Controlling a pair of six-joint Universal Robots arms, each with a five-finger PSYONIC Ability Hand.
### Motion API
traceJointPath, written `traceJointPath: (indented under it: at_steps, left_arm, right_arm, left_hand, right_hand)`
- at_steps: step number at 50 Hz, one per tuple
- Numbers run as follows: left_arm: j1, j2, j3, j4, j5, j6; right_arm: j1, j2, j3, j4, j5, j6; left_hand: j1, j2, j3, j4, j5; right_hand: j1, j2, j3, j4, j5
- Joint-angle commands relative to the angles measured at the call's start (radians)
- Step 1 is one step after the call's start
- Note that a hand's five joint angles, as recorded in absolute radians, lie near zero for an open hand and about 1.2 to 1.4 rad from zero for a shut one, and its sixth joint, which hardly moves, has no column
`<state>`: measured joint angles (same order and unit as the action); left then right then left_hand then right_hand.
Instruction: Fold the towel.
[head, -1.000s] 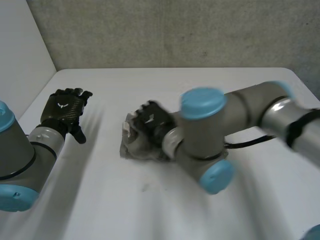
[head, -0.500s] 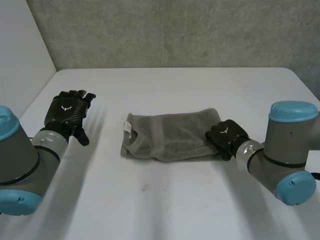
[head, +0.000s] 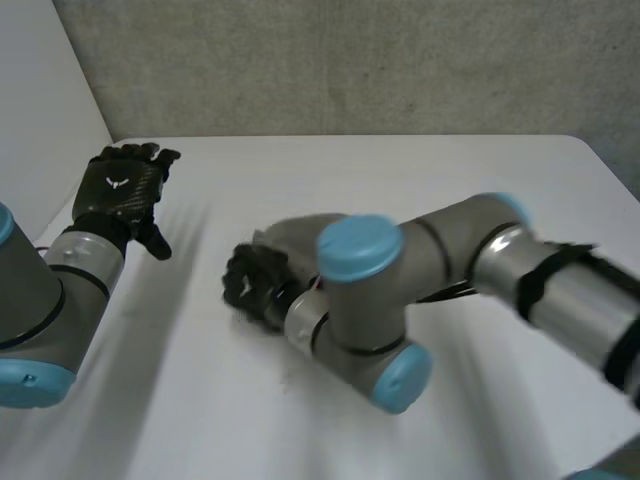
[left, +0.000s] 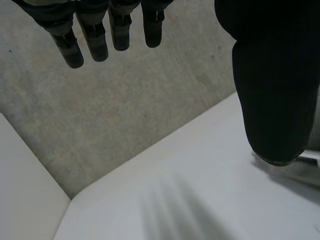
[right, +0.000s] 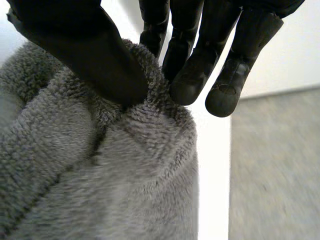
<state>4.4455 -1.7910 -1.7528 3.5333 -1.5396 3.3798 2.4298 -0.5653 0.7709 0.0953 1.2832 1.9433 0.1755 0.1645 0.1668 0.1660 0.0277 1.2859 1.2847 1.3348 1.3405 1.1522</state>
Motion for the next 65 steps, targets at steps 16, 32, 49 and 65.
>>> traceJointPath:
  at_steps: [16,32,49,65]
  left_arm:
    - [-0.124,-0.197,0.292,-0.178,0.0,-0.184]
    - [-0.284,-0.502,0.571,-0.315,0.0,-0.251]
    - [-0.272,-0.558,0.561,-0.349,-0.048,-0.24]
    - [-0.273,-0.368,0.536,-0.409,-0.05,-0.194]
  right_arm:
    - [-0.273,-0.32,0.211,-0.037,0.057,0.866]
    - [-0.322,-0.135,0.055,0.121,0.079,1.051]
    - [-0.308,0.14,-0.264,0.27,0.108,1.085]
    - [-0.281,-0.086,-0.295,0.308,0.111,1.082]
  left_hand:
    - [0.059,0.07,0.067,0.068,0.032]
    - [0.064,0.075,0.073,0.074,0.038]
    - [0.094,0.105,0.102,0.103,0.067]
    - [0.05,0.061,0.059,0.059,0.023]
  right_hand:
    - [-1.111,-1.11,-1.16,-1.166,-1.152]
    - [-1.111,-1.11,-1.16,-1.166,-1.152]
    - [-1.111,-1.11,-1.16,-1.166,-1.152]
    - [-1.111,-1.11,-1.16,-1.166,-1.152]
